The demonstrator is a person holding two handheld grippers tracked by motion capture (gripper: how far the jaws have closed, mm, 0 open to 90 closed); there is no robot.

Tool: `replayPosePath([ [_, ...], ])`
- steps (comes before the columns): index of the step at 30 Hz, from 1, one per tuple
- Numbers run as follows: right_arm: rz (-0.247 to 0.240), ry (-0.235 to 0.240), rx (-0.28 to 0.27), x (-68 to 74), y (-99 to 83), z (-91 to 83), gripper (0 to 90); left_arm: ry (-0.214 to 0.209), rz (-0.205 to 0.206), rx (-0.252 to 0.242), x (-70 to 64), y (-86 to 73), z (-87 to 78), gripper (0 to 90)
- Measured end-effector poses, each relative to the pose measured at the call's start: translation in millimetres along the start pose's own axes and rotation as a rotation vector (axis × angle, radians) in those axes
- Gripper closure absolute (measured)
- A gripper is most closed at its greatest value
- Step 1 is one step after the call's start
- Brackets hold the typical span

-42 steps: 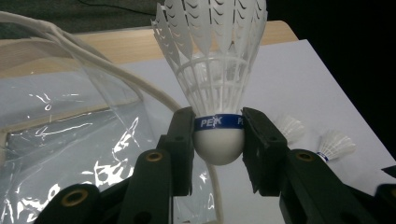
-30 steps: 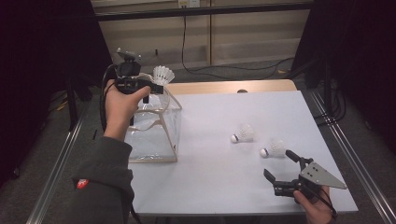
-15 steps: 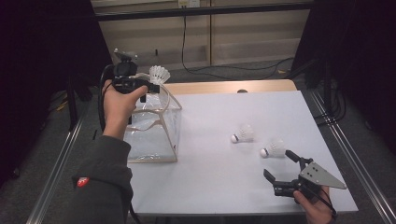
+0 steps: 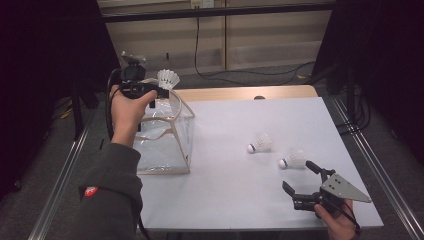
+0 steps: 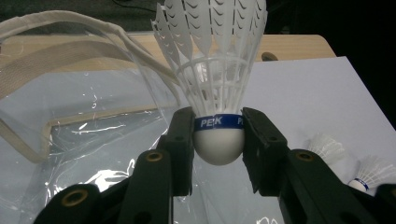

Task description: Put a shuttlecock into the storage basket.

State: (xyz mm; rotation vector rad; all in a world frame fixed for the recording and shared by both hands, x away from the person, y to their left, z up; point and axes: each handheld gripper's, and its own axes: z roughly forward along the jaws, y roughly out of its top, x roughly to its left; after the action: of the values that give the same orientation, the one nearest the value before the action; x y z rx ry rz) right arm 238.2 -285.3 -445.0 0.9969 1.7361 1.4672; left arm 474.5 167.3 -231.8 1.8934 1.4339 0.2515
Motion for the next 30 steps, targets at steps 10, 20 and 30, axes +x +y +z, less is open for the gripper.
replayPosePath([
  [10, 0.003, -0.002, 0.003, 0.1, 0.1, -0.6, 0.4, 0.018, -0.027, -0.014, 6.5, 1.4, 1.4, 65.7],
  [20, 0.0, 0.0, 0.0, -0.1, -0.1, 0.0, 0.4, 0.046, -0.044, -0.021, 16.5, 2.6, -0.7, 65.7],
  [30, 0.0, -0.001, 0.0, -0.2, -0.1, -0.2, 0.5, 0.059, -0.068, -0.028, 22.0, 3.9, 1.7, 65.7],
])
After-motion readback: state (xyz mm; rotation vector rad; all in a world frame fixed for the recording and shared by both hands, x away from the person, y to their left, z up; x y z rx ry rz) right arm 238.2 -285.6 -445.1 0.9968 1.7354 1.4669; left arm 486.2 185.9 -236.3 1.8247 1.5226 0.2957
